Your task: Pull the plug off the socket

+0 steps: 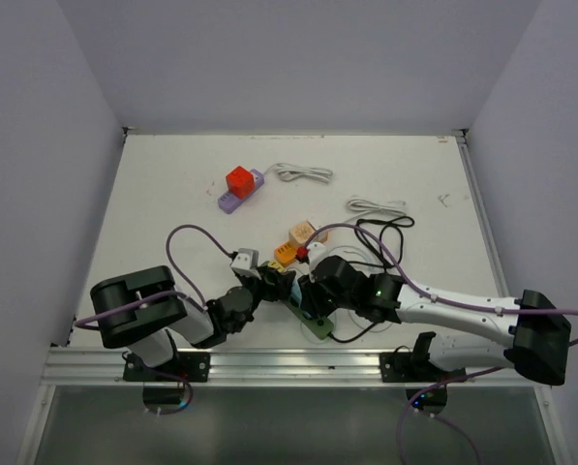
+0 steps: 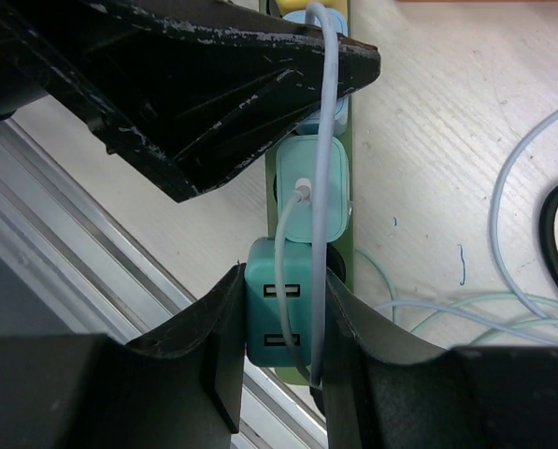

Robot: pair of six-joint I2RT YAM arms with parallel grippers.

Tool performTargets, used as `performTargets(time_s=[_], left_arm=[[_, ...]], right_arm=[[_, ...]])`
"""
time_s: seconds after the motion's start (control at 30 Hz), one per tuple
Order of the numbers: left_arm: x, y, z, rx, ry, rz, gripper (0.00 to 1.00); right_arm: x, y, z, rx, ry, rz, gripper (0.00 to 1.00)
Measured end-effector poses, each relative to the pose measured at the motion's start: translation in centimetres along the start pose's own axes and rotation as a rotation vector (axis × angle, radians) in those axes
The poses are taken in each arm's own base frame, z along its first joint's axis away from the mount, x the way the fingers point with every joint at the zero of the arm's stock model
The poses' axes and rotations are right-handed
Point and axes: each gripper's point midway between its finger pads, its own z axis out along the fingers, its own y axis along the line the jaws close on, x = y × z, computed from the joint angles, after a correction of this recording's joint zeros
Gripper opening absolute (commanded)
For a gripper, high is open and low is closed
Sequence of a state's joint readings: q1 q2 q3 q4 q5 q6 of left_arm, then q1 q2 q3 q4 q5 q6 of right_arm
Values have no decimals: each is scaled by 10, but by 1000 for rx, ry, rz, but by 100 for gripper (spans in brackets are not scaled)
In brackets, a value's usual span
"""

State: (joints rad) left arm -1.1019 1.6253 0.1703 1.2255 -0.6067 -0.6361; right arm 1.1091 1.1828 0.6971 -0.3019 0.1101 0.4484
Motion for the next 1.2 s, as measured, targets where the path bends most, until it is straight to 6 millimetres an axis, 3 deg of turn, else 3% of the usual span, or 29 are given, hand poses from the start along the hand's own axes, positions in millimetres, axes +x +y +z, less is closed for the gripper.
performTargets(time_s=[0.23, 0.63, 0.73, 0.77, 0.83, 0.87, 0.97, 1.2], left_arm=[[-4, -3, 0, -9, 13, 3, 83], [-6, -5, 1, -47, 60, 36, 83], [-7, -5, 1, -51, 66, 40, 83], [-7, -5, 1, -51, 67, 41, 83], [-7, -5, 1, -53, 69, 42, 83], [-7, -5, 0, -53, 69, 41, 83], [-7, -4, 0, -56, 70, 37, 83], [-7, -4, 0, -58, 71, 38, 83]], right_arm=[[-18, -2, -22, 10, -70, 0, 0], [-15, -49, -21, 301, -68, -53, 4], [-16, -60, -19, 392, -68, -81, 14], [-16, -64, -18, 417, -67, -86, 27], [-16, -71, -17, 464, -64, -97, 41], [-15, -72, -15, 478, -60, -99, 54], [-14, -77, -14, 505, -54, -107, 61], [-19, -74, -19, 488, -75, -98, 63]])
